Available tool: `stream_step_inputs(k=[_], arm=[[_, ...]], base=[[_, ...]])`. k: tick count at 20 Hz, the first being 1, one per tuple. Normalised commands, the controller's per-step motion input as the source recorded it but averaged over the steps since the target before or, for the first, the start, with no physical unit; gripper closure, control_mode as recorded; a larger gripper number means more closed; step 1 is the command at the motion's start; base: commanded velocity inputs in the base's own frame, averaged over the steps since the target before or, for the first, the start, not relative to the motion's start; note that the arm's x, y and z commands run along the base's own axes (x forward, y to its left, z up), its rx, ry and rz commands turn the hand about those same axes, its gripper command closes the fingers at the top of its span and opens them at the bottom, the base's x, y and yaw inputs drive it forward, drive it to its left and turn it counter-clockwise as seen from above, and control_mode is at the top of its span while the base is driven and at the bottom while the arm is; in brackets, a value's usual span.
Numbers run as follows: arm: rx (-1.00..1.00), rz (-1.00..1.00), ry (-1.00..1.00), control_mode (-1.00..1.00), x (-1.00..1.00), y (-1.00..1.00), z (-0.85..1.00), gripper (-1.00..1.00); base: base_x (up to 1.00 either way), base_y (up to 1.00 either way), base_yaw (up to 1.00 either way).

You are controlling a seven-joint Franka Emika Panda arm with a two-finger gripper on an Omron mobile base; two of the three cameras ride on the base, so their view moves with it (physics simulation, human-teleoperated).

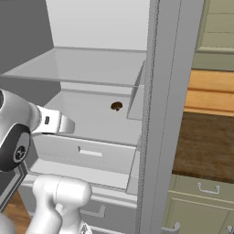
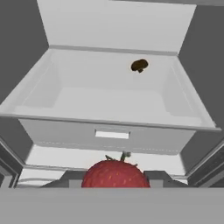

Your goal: Take the strawberry from the fridge and place it on top of the pancake, located on the dining counter.

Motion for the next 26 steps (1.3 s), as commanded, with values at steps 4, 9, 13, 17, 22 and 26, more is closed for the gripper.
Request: stream_step_inputs(k=[4, 9, 13, 17, 22, 26], arm=[[-0.01, -0.01, 0.09, -1.00, 0.00, -0.09, -0.48, 1.00], [-0.02, -0.01, -0.02, -1.00, 0.02, 0.10, -0.42, 1.00], [-0.03, -0.09, -0.02, -1.00, 0.11, 0.02, -0.36, 1.00], [-0.02, -0.10, 0.00, -1.00, 0.06, 0.00, -0.46, 1.00], [0.00, -0.05, 0.00, -1.00, 0.00, 0.00, -0.35, 1.00], [0.00, 0.00, -0.02, -1.00, 0.00, 0.00, -0.11, 1.00]], base=[[0.00, 0.00, 0.00], [0.00, 0.00, 0.00], [0.00, 0.00, 0.00], [0.00, 0.00, 0.00], [0.00, 0.00, 0.00], [0.00, 0.00, 0.00]])
